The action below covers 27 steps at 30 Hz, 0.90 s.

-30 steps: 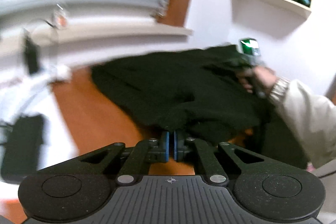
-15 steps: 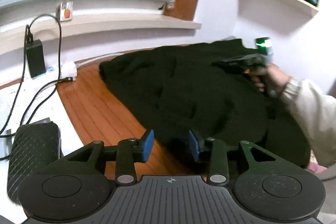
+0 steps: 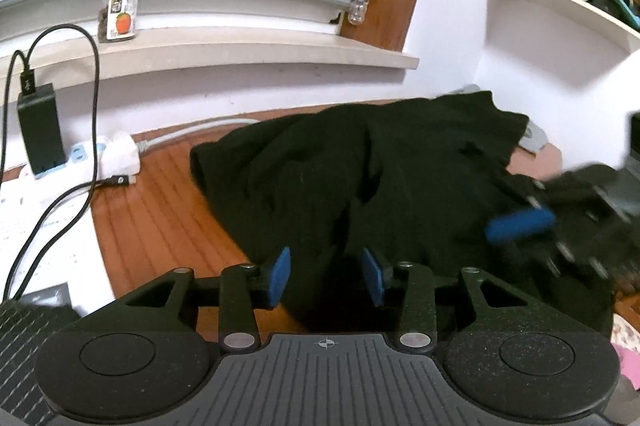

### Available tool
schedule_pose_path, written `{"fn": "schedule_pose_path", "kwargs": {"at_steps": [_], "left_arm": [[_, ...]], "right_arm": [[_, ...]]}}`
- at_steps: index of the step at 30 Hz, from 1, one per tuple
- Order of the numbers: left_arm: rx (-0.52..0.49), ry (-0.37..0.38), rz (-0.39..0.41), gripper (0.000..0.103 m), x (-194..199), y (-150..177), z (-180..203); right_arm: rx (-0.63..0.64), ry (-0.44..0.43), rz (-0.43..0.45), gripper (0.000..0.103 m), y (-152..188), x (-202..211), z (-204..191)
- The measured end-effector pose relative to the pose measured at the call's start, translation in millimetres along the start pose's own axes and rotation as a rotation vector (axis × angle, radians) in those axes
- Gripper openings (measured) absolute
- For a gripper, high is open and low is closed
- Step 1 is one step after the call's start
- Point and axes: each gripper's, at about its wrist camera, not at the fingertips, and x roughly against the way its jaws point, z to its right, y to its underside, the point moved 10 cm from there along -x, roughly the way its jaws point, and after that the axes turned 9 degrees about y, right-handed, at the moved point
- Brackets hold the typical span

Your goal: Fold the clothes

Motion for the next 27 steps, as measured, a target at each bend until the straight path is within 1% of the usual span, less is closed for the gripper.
{"fn": "schedule_pose_path", "kwargs": {"at_steps": [2,4,7,10,14,15,17,18,19,21,22,23,25,27], "left_arm": [[0.002,-0.004,0.001,0.044,-5.2,-3.6,-1.8],[0.011,-0.009,0.006,0.044,-8.7,-7.0,-4.4],[0.03,-0.01,0.02,0.044,-10.3,-9.5,-8.0],[0.039,-0.009,0.024,0.044,-9.4,-7.6,-9.9],[0.044,-0.009,0.023,0.045,-6.5,-2.6,-11.8],[0.046,-0.009,0.024,0.045,-5.7,-1.6,-12.5],[0.049,-0.011,0.026,0.045,-3.9,-0.7,-14.3],[0.05,-0.013,0.028,0.045,-2.5,-0.5,-15.9],[0.051,-0.015,0.029,0.045,-1.0,-0.4,-17.6],[0.053,-0.024,0.042,0.045,5.5,-0.6,-21.4],[0.059,-0.024,0.05,0.045,9.6,-0.4,-22.7],[0.065,-0.023,0.058,0.045,13.7,-0.2,-24.0],[0.069,-0.017,0.076,0.046,23.7,1.1,-23.3],[0.075,-0.004,0.091,0.047,32.3,3.0,-20.0]], "right_arm": [[0.04,-0.03,-0.014,0.037,-2.8,4.1,-24.6],[0.072,-0.038,-0.024,0.037,-6.1,3.5,-39.2],[0.105,-0.051,-0.029,0.037,-10.1,4.7,-56.6],[0.143,-0.077,-0.021,0.037,-9.3,16.5,-72.9],[0.197,-0.143,-0.029,0.043,-2.6,20.6,-93.0],[0.211,-0.134,-0.04,0.043,0.1,16.3,-92.1],[0.24,-0.116,-0.063,0.038,5.3,7.8,-90.4],[0.212,-0.129,-0.069,0.03,4.4,5.4,-83.7],[0.183,-0.141,-0.075,0.018,3.3,3.0,-77.0],[0.085,-0.146,-0.047,0.016,-9.1,4.3,-53.6],[0.033,-0.145,-0.025,0.015,-17.2,5.9,-40.9],[-0.02,-0.144,-0.002,0.011,-25.2,7.7,-28.1],[-0.112,-0.15,0.027,0.009,-36.5,11.6,-4.2],[-0.172,-0.138,0.044,0.008,-42.7,11.9,14.2]]}}
